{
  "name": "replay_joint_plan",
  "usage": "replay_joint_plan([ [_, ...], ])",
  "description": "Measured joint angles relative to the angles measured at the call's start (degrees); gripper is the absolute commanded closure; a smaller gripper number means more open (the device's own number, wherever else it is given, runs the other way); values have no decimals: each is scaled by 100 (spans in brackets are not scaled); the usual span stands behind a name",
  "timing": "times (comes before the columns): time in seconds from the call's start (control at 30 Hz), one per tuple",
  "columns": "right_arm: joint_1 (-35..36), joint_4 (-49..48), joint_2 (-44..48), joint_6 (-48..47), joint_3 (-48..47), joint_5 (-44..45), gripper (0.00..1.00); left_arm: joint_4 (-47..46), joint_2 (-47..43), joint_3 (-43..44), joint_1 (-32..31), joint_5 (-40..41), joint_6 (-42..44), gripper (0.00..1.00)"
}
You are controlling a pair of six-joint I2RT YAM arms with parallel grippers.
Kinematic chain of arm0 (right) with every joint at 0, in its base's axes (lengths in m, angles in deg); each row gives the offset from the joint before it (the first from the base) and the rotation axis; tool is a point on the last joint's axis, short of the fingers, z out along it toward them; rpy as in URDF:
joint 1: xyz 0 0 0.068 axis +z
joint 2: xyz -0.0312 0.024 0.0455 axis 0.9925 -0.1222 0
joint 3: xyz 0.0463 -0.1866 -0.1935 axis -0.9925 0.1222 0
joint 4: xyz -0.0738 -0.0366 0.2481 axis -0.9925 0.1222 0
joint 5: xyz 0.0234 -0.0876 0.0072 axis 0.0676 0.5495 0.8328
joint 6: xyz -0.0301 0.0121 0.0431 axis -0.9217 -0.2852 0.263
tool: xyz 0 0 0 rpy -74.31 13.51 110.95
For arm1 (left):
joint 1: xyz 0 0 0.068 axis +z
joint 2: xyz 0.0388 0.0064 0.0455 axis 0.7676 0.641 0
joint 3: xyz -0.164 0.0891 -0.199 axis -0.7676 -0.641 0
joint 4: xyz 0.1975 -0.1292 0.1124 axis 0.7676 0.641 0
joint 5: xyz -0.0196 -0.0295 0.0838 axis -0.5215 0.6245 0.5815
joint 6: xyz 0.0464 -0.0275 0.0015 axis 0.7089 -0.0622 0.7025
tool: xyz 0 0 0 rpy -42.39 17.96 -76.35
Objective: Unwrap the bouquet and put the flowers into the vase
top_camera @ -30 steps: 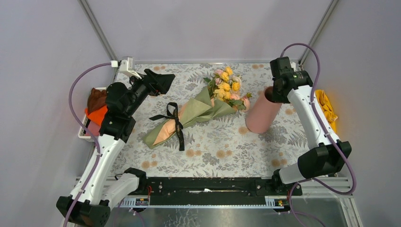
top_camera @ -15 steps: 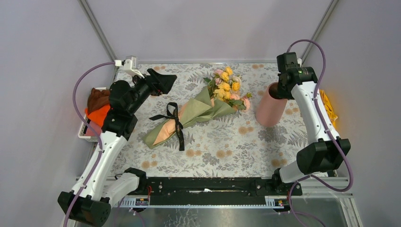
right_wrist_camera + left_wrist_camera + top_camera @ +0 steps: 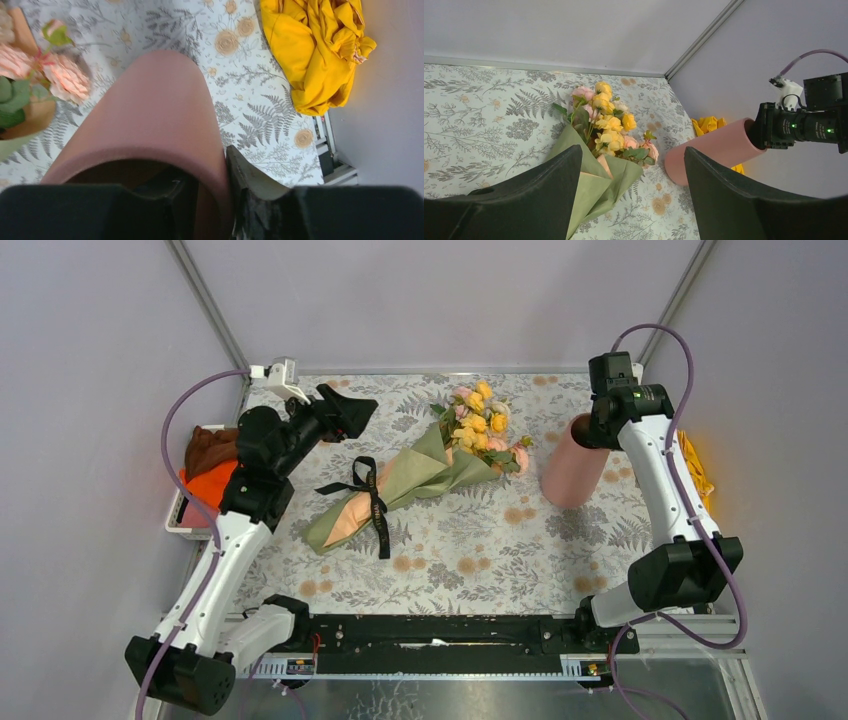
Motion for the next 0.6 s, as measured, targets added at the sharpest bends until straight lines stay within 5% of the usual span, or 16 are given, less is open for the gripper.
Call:
replay_joint_plan([
  [0.23,-72,-275,0,136,-323,-4,44,0,107,0,0,-44,0,19],
  [0.6,-168,-291,0,179,-590,-48,38,7,269,0,0,-125,0,18],
])
